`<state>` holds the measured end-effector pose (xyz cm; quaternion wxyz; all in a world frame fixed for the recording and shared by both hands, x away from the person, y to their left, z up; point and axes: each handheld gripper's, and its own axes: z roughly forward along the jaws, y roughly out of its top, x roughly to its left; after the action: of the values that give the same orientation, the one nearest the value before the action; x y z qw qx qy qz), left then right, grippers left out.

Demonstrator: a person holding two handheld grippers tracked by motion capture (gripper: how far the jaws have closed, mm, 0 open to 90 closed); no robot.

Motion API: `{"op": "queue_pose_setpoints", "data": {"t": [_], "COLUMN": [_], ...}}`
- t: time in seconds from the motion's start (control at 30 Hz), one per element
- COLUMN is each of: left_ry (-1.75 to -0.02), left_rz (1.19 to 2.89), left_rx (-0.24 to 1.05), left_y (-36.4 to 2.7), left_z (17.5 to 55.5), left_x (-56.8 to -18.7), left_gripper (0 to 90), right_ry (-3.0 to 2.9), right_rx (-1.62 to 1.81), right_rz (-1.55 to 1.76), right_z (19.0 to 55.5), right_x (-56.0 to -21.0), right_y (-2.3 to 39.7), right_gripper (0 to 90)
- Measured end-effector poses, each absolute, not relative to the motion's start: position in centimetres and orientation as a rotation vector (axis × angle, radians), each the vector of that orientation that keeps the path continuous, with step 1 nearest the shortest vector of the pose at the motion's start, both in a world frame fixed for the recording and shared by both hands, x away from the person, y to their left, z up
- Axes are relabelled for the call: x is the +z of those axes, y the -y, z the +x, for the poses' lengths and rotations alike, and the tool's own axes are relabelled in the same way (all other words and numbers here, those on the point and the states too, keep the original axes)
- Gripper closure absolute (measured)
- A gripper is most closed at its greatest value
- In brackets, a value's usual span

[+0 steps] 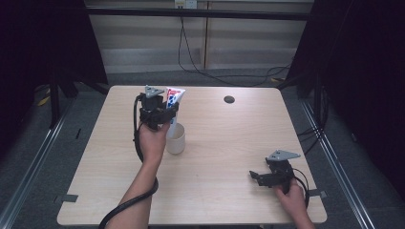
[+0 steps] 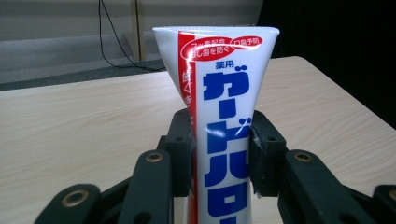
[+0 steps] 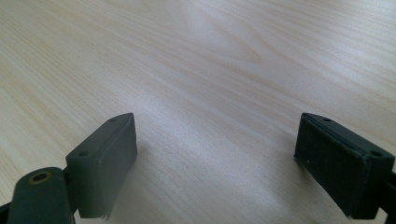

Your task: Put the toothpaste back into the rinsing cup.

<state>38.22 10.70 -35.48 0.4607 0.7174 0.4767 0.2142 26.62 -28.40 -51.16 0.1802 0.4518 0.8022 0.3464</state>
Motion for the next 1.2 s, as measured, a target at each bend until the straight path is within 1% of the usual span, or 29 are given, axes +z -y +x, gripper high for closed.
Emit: {"op": "queue_pose_setpoints", "data": {"t": [0.57,1.2], "left_ry": [-1.184,-1.187], "left_rz": [1.767,1.763], "left_rx": [0.535,0.527], "left_y": [-9.5,-9.2], "left_z": [39.0,39.1], "left_x": [-36.7,-38.1], "left_gripper": [66.0,65.4], "right_ry": [-2.267,-2.267], "right_rx": [0.978,0.977], "right_rz": [1.281,1.281], "right_z": [26.6,26.6], "right_x": [-51.1,-51.1], "right_y": [28.4,28.4], "right_gripper": [12.4,12.4]}}
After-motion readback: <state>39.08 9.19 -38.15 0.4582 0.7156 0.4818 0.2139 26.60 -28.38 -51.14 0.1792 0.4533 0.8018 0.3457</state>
